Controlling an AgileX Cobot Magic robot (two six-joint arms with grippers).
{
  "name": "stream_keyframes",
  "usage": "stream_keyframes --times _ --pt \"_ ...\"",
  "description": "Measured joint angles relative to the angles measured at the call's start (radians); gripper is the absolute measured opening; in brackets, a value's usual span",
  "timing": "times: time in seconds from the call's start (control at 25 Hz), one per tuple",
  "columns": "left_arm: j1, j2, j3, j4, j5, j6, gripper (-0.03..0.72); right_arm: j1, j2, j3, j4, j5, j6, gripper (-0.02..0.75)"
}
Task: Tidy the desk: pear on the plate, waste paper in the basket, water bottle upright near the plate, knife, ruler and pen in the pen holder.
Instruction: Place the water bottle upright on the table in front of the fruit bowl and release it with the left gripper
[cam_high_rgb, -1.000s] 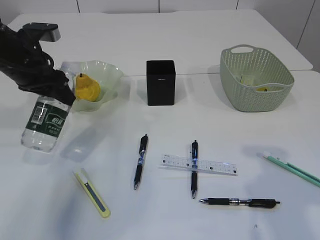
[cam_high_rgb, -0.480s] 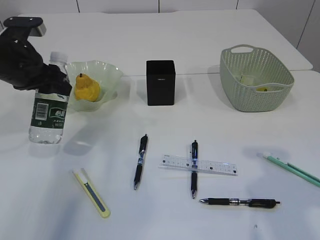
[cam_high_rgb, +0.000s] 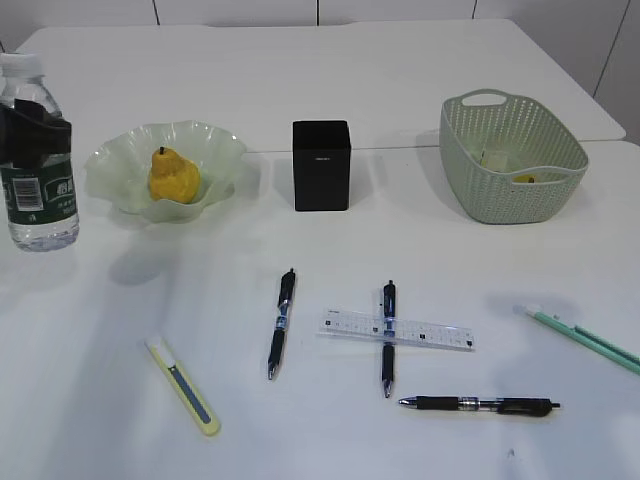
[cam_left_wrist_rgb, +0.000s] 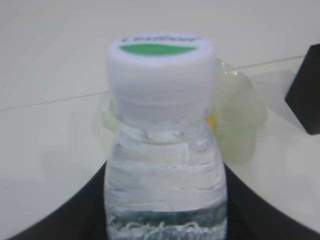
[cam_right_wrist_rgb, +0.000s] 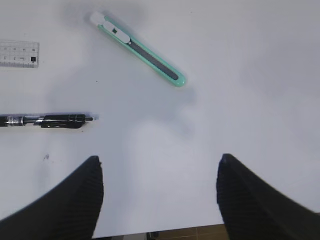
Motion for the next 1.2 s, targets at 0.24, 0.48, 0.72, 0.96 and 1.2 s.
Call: stream_keyframes --times 0.24,0.48,0.72,0.96,1.2 --pt "0.0 -0.005 0.095 -0.013 -0.239 0.0 0.338 0.0 0.0 0.0 0.0 0.0 0.0 0.552" --pt "0.0 0.043 0.107 0.069 -0.431 -0.103 0.338 0.0 -0.002 0.0 0.0 0.0 0.0 0.552" --pt "0.0 0.127 0.107 0.33 -0.482 -0.365 0.338 0.0 -0.002 0.0 0.0 0.0 0.0 0.552" --pt "-0.002 0.178 0.107 0.487 -0.542 -0.458 0.338 0.0 -0.002 0.0 0.002 -0.014 0.0 0.552" --pt "-0.002 0.253 0.107 0.516 -0.605 -0.465 0.338 0.0 -0.002 0.0 0.002 -0.039 0.0 0.552"
